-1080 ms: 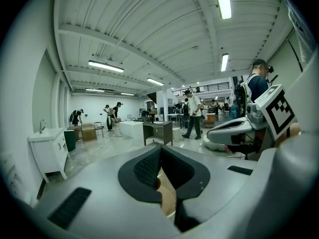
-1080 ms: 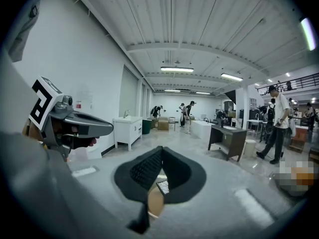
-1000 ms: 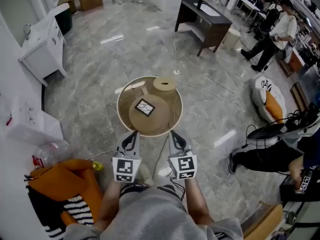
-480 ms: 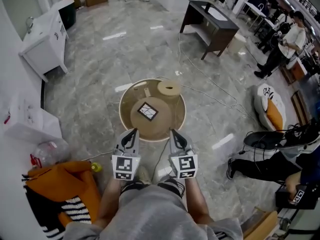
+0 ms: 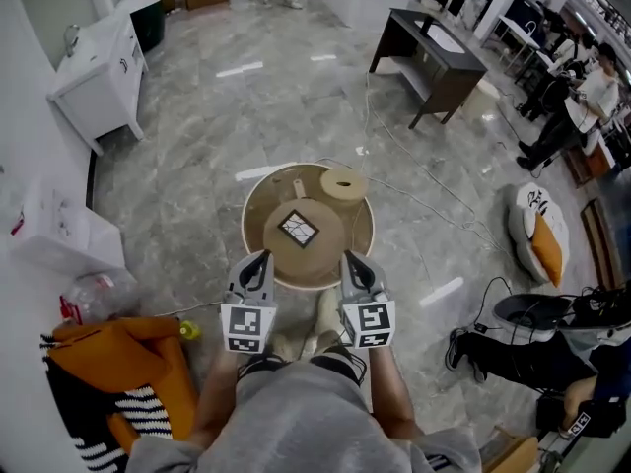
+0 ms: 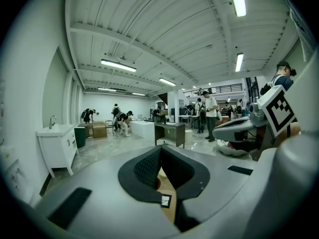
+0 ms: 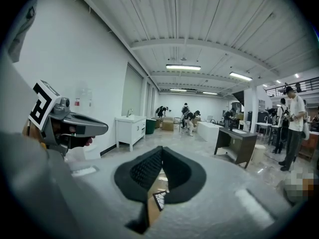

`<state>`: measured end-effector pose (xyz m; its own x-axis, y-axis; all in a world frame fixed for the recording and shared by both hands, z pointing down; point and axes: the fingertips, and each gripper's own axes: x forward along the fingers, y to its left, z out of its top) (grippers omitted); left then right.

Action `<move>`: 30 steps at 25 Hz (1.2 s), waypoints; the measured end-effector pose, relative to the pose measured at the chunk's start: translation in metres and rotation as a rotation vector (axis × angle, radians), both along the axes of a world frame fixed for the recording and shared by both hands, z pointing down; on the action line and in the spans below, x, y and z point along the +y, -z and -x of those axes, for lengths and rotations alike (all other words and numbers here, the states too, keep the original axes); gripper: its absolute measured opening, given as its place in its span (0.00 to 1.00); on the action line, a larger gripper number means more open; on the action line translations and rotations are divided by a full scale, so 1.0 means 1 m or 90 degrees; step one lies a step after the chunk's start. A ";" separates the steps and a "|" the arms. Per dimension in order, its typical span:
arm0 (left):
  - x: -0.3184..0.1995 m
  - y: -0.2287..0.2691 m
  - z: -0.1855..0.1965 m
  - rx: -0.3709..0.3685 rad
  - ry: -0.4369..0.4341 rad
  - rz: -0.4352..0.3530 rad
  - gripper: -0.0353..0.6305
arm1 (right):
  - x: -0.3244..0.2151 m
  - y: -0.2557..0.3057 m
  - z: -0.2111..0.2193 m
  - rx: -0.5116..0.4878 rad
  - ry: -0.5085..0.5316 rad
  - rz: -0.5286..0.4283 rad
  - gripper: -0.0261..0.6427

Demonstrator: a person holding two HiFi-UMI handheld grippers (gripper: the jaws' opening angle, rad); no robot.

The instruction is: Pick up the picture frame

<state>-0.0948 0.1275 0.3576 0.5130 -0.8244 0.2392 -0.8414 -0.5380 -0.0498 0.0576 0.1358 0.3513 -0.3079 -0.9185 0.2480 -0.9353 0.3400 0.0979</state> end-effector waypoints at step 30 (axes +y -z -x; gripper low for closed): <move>-0.240 -0.190 -0.048 -0.017 0.198 0.174 0.08 | -0.295 -0.211 -0.022 -0.004 0.242 0.180 0.04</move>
<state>-0.0471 -0.1129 0.5480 0.2399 -0.8433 0.4809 -0.9663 -0.2549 0.0351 0.0794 -0.1593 0.5624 -0.6116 -0.6370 0.4693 -0.7398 0.6706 -0.0539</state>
